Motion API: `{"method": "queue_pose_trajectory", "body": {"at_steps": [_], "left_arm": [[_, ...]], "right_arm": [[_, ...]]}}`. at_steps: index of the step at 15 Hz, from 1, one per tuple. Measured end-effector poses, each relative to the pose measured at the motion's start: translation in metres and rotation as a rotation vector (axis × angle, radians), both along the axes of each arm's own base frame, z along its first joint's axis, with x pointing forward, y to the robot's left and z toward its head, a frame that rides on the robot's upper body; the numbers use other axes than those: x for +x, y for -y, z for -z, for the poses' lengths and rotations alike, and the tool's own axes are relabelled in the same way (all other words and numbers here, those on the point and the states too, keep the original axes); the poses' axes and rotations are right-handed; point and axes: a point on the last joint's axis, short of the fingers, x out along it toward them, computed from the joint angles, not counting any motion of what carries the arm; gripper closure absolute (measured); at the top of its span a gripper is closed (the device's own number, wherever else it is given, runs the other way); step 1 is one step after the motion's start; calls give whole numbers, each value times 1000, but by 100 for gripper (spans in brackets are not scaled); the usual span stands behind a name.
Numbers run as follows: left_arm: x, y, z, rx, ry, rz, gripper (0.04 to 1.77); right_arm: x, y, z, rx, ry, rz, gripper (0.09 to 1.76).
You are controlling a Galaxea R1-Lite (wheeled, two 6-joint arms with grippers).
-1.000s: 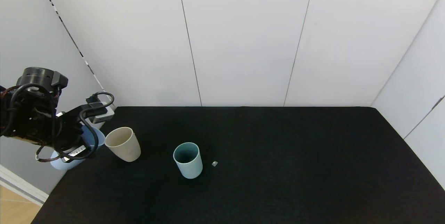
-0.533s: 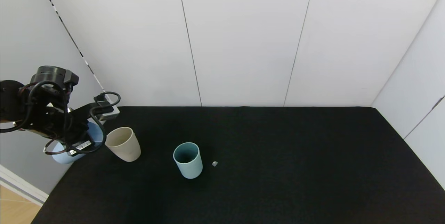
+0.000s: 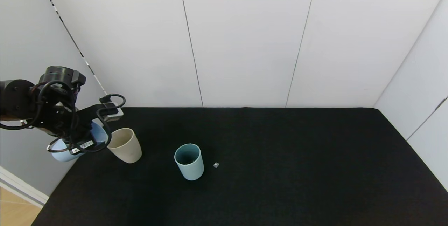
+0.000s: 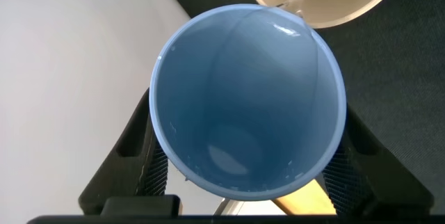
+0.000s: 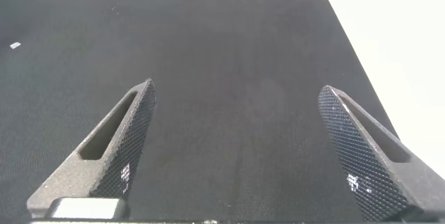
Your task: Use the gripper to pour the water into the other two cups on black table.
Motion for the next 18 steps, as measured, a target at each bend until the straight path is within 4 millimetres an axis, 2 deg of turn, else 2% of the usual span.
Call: {"method": "queue_pose_trajectory", "body": {"at_steps": [18], "left_arm": [[0,9,-2,28,-8,33,58]], "right_arm": [[0,0,0,0,0,0,14]]}}
